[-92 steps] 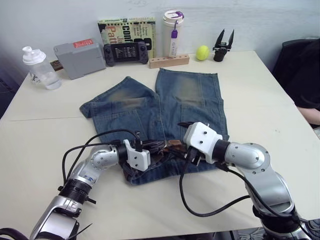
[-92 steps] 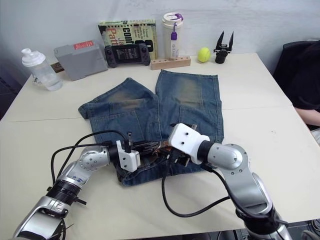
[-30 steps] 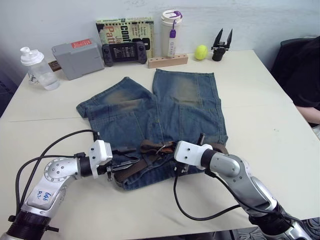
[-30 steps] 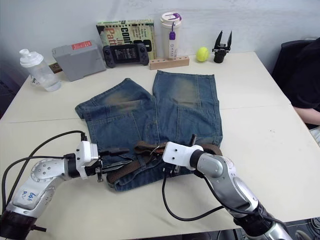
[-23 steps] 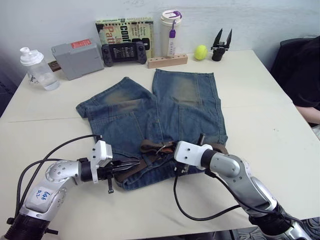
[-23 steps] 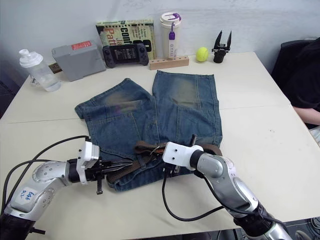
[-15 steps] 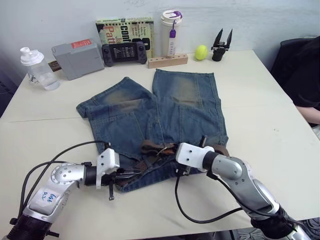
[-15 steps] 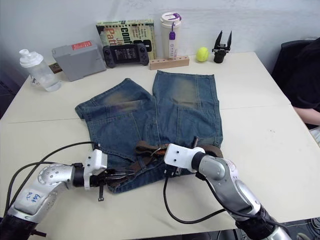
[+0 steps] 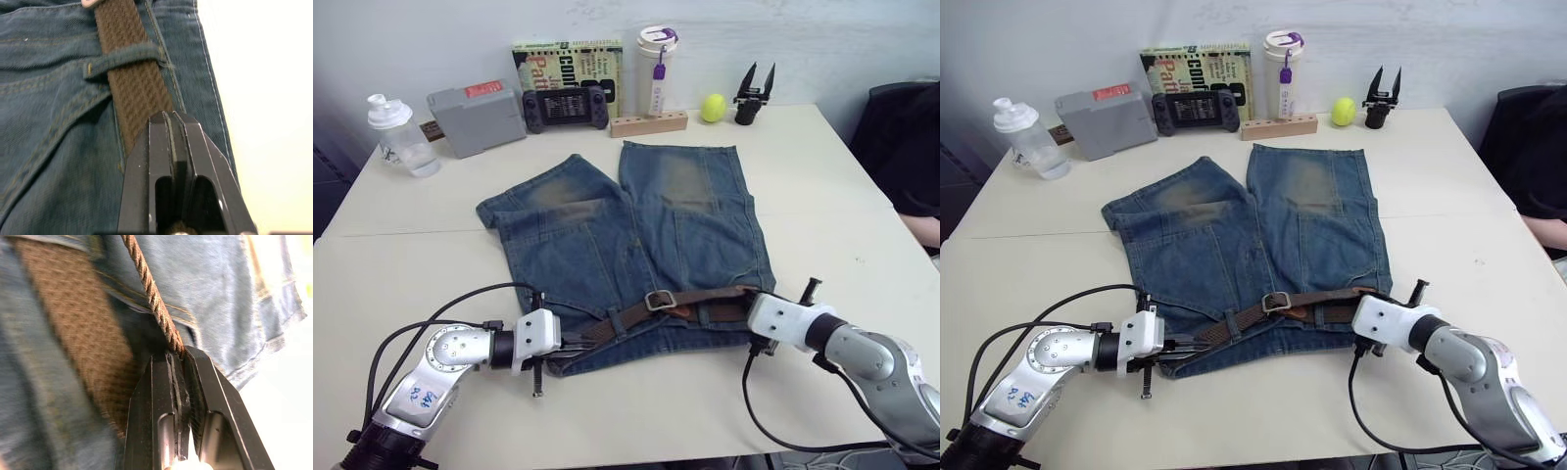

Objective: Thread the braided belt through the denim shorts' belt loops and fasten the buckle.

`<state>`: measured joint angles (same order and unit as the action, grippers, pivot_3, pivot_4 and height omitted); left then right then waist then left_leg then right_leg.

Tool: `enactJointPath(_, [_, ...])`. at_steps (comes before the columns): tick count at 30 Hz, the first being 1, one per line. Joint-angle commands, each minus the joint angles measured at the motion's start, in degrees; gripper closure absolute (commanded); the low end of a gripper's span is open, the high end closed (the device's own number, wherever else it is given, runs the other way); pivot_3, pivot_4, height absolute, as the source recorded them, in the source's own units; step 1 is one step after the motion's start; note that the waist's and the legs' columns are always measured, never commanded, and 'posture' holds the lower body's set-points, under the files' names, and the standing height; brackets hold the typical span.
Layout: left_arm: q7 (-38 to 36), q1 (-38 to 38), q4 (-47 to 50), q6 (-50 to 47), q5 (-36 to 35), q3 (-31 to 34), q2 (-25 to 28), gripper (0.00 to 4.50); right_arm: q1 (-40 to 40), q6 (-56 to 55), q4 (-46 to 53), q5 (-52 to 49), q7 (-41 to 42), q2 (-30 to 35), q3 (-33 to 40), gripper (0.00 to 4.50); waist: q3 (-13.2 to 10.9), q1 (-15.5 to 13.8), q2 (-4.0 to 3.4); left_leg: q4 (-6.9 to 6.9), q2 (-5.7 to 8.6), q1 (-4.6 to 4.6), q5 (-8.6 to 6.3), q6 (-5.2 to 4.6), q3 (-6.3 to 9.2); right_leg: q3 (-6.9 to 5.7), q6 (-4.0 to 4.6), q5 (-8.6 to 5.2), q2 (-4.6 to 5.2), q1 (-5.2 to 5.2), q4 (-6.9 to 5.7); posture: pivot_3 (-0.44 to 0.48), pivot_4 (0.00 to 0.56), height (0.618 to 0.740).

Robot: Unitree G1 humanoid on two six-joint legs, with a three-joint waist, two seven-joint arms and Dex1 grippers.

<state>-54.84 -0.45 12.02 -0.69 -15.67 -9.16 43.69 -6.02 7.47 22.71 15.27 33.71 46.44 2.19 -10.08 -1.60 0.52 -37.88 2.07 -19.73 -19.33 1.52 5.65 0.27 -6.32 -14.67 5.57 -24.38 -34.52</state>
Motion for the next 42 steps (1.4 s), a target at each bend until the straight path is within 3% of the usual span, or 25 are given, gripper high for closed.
enactJointPath(1, [-0.6, 1.7, -2.8, -0.4, 2.8, -0.4, 0.6, 4.47, -1.6, -0.3, -4.2, 2.1, -3.4, 1.1, 5.3, 4.5, 0.0, -0.1, 0.0, 0.0, 0.02, 0.0, 0.0, 0.0, 0.0, 0.01, 0.01, 0.0, 0.01, 0.03, 0.03, 0.0, 0.15, 0.705])
enactJointPath(12, [0.0, 1.9, -3.0, 0.6, 3.7, -0.5, 0.5, 4.47, -4.3, -4.6, -3.1, 3.7, -2.8, -0.2, -0.1, 4.5, 0.0, 0.0, -0.01, -0.01, 0.02, 0.05, -0.02, -0.03, 0.0, 0.03, 0.0, 0.0, 0.01, 0.12, 0.1, 0.0, 0.15, 0.705])
enactJointPath(19, [0.6, 2.0, -2.0, 0.2, 4.2, -0.6, 0.3, 4.47, -4.3, 1.9, -7.5, 5.5, -6.7, -2.0, 3.0, 4.5, 0.0, 0.0, -0.04, 0.1, -0.07, 0.51, -0.19, -0.11, 0.1, -0.07, 0.46, -0.37, -0.04, 0.96, 0.45, 0.0, 0.15, 0.705])
enactJointPath(30, [1.2, 2.3, -1.9, 0.7, 5.0, -1.2, -0.4, 4.47, -2.7, 8.1, -8.0, 4.7, -12.4, -3.7, 8.2, 4.5, 0.0, -0.2, -0.06, 0.0, 0.11, 0.52, -0.24, -0.18, 0.12, 0.03, 0.31, -0.3, 0.12, 0.95, 0.59, 0.0, 0.15, 0.705])
enactJointPath(37, [1.2, 2.1, -2.5, 1.2, 5.0, -1.0, -0.5, 4.47, -4.5, -5.5, -5.4, 3.0, -7.2, -0.5, 3.3, 4.5, 0.0, 0.0, -0.14, 0.0, 0.1, 0.5, -0.26, -0.21, 0.11, 0.02, 0.29, -0.31, 0.11, 0.94, 0.6, 0.0, 0.15, 0.705])
enactJointPath(42, [0.4, 1.7, -3.0, 1.7, 3.5, 1.3, 0.3, 4.47, -4.9, -7.6, -1.8, 0.4, -1.7, -1.4, -0.8, 4.5, 0.0, 0.3, -0.14, 0.04, 0.05, 0.48, -0.27, -0.21, 0.04, 0.02, 0.3, -0.33, 0.08, 0.96, 0.59, 0.0, 0.15, 0.705])
